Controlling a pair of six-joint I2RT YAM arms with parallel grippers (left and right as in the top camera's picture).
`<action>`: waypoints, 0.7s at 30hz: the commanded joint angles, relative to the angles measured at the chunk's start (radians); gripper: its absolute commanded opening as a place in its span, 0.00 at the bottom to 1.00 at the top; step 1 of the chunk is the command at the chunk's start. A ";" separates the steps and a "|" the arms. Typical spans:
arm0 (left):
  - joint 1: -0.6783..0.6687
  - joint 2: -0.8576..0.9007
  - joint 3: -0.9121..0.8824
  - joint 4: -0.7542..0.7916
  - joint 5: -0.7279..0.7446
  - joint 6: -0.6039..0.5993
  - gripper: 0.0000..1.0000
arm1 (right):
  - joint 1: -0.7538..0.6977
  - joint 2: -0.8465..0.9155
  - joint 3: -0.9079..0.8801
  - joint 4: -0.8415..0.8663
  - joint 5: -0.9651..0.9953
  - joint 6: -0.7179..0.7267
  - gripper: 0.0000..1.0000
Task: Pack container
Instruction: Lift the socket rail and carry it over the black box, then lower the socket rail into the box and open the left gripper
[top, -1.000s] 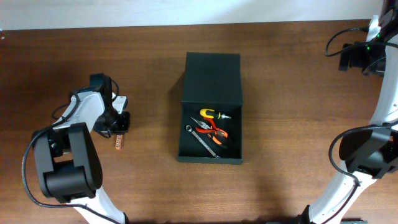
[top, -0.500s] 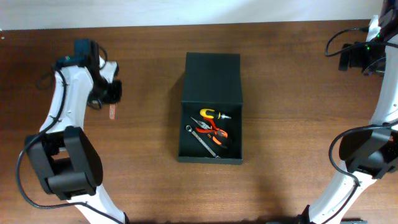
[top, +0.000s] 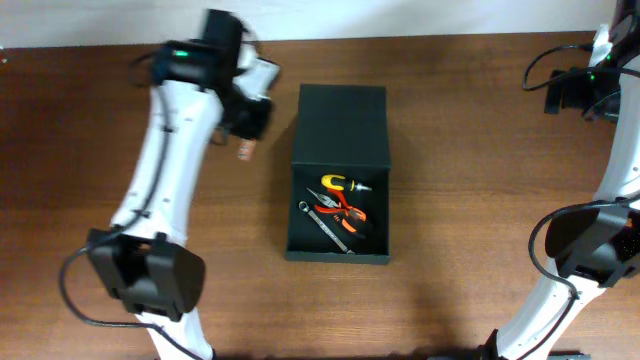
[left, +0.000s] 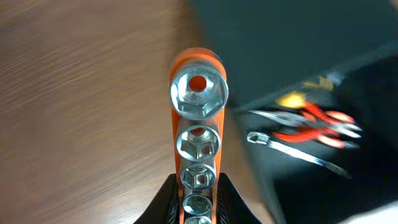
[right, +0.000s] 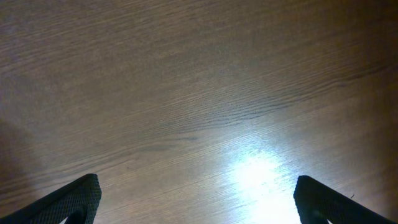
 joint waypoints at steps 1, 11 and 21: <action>-0.097 -0.007 0.016 -0.019 0.019 0.056 0.02 | -0.002 0.002 -0.002 0.002 -0.002 0.012 0.99; -0.304 -0.003 0.010 -0.027 0.018 0.114 0.02 | -0.002 0.002 -0.002 0.002 -0.002 0.012 0.99; -0.315 0.049 -0.058 -0.022 0.019 0.136 0.02 | -0.002 0.002 -0.002 0.002 -0.002 0.012 0.99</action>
